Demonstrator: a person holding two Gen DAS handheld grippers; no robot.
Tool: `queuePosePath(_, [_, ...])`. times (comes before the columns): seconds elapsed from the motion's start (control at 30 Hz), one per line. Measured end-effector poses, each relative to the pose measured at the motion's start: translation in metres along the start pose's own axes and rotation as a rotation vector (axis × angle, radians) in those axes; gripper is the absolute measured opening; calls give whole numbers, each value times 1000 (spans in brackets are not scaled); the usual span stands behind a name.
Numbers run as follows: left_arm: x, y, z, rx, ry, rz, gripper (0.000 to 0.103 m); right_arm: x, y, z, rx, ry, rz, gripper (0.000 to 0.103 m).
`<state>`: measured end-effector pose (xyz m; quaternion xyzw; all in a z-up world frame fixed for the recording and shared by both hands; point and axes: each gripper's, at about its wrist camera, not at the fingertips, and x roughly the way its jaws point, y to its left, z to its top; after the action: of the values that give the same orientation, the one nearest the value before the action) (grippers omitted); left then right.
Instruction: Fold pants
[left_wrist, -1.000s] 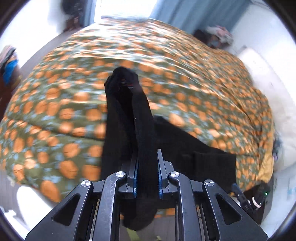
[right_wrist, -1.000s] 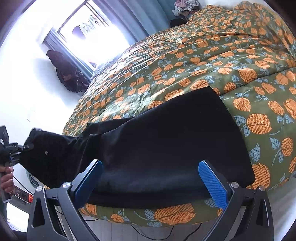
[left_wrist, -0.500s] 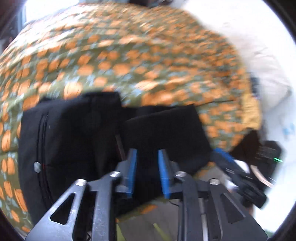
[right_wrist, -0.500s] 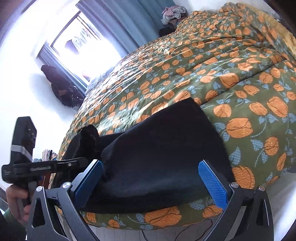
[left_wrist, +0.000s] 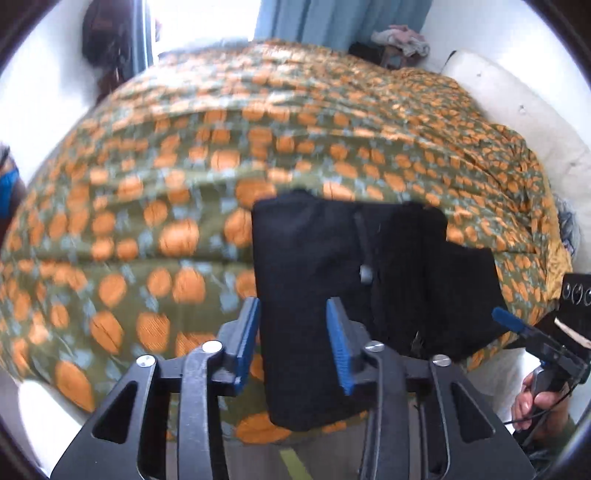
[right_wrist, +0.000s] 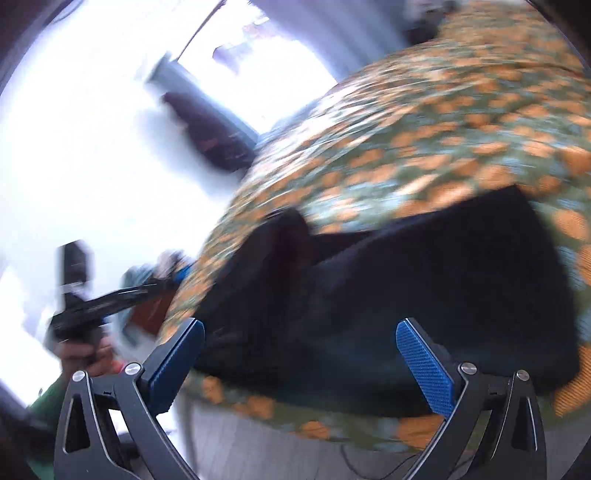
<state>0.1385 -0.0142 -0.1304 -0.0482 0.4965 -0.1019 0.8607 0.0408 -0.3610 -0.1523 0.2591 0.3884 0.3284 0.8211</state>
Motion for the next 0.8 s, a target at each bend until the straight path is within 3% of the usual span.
queuePosePath(0.13, [35, -38, -21, 120, 11, -42, 28, 36, 17, 10, -94, 173, 133, 103])
queuePosePath(0.23, [57, -55, -22, 178, 53, -22, 28, 63, 12, 17, -122, 255, 106, 103])
queuePosePath(0.37, [57, -46, -18, 139, 59, -66, 35, 83, -1, 22, -113, 318, 60, 103])
queuePosePath(0.53, [53, -47, -22, 145, 54, -68, 39, 94, -4, 21, -118, 395, 94, 103])
queuePosePath(0.57, [55, -48, -21, 149, 53, -64, 40, 95, -4, 23, -101, 411, 146, 103])
queuePosePath(0.6, [54, -50, -21, 152, 51, -59, 44, 93, -3, 23, -76, 420, 215, 101])
queuePosePath(0.67, [55, -51, -22, 153, 49, -64, 47, 94, -5, 28, -56, 438, 240, 96])
queuePosePath(0.7, [56, -52, -22, 156, 49, -62, 47, 99, -7, 29, -61, 467, 202, 92])
queuePosePath(0.77, [57, -54, -22, 162, 49, -59, 49, 107, -14, 28, -58, 504, 130, 71])
queuePosePath(0.8, [57, -55, -22, 165, 49, -55, 49, 114, -17, 28, -48, 514, 101, 66])
